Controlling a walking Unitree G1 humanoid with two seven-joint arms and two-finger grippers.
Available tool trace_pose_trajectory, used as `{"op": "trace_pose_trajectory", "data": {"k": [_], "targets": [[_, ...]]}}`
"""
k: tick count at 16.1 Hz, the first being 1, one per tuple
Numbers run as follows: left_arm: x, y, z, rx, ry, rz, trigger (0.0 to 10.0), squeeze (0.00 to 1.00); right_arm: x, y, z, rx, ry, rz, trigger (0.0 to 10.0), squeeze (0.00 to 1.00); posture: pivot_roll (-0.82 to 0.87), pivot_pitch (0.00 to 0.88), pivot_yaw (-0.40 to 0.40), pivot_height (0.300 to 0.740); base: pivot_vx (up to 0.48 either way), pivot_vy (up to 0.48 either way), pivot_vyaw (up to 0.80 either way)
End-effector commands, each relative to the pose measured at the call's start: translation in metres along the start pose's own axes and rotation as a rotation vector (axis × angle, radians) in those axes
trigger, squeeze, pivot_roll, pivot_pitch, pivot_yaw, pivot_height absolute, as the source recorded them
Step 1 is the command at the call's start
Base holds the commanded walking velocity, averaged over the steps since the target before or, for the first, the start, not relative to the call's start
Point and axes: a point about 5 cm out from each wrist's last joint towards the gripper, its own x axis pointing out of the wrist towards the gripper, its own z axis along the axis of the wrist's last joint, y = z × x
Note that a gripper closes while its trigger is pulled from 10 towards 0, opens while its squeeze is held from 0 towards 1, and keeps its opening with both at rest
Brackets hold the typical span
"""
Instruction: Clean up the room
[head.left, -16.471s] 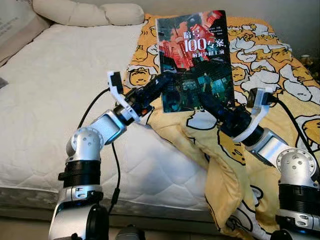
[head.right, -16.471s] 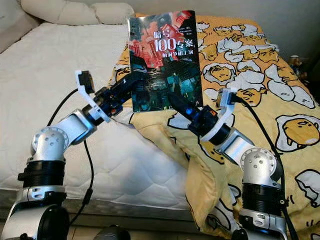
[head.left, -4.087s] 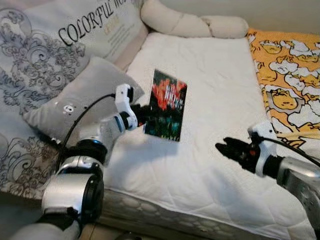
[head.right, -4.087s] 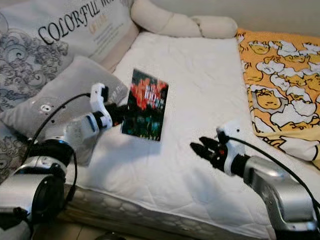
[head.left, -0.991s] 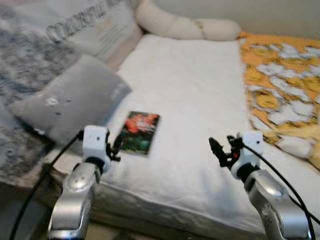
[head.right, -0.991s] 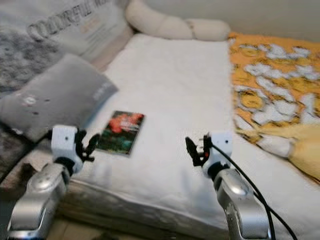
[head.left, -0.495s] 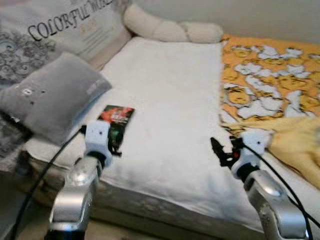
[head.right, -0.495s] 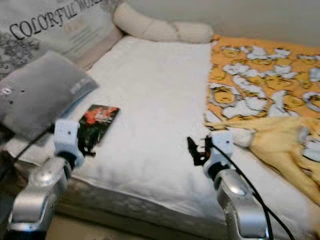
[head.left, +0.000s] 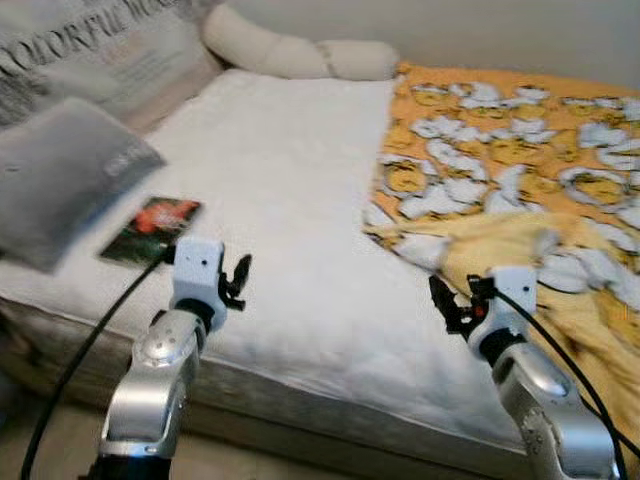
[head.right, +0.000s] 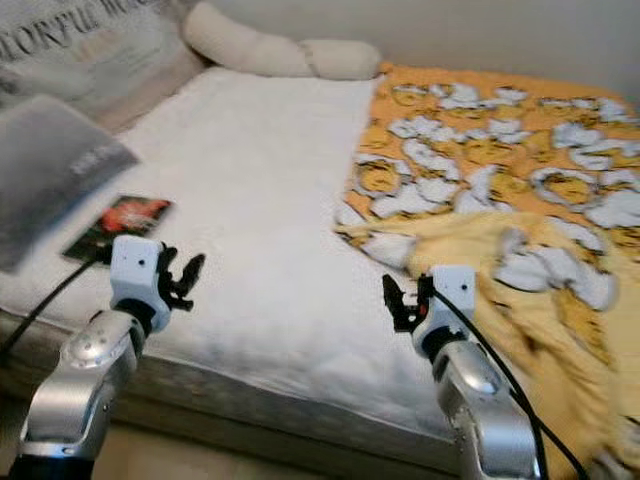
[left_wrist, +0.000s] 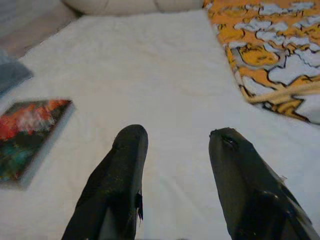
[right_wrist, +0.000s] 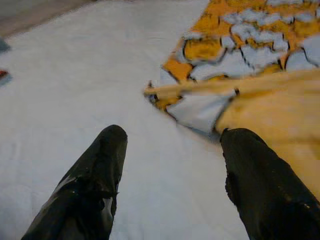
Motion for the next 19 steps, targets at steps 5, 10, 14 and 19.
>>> {"op": "trace_pose_trajectory", "data": {"k": [5, 10, 14, 19], "targets": [[0.0, -0.002, 0.013, 0.001, -0.067, -0.031, 10.0, 0.0, 0.005, 0.007, 0.005, -0.027, -0.005, 0.042, 10.0, 0.0, 0.0, 0.0, 0.018, 0.74, 0.0, 0.0, 0.0], [-0.001, -0.002, 0.015, -0.021, -0.082, -0.042, 10.0, 0.0, 0.009, 0.007, 0.006, -0.036, -0.004, 0.051, 10.0, 0.0, 0.0, 0.0, 0.015, 0.74, 0.25, 0.0, -0.26], [-0.001, 0.0, 0.014, -0.028, -0.077, -0.037, 10.0, 0.0, 0.011, 0.007, 0.007, -0.035, 0.006, 0.064, 10.0, 0.0, 0.01, 0.0, 0.012, 0.74, 0.334, 0.0, 0.0], [-0.001, 0.0, 0.014, -0.031, -0.076, -0.037, 10.0, 0.0, 0.013, 0.007, 0.008, -0.047, -0.003, 0.065, 10.0, 0.0, 0.01, 0.0, 0.012, 0.74, 0.335, 0.0, -0.47]]}}
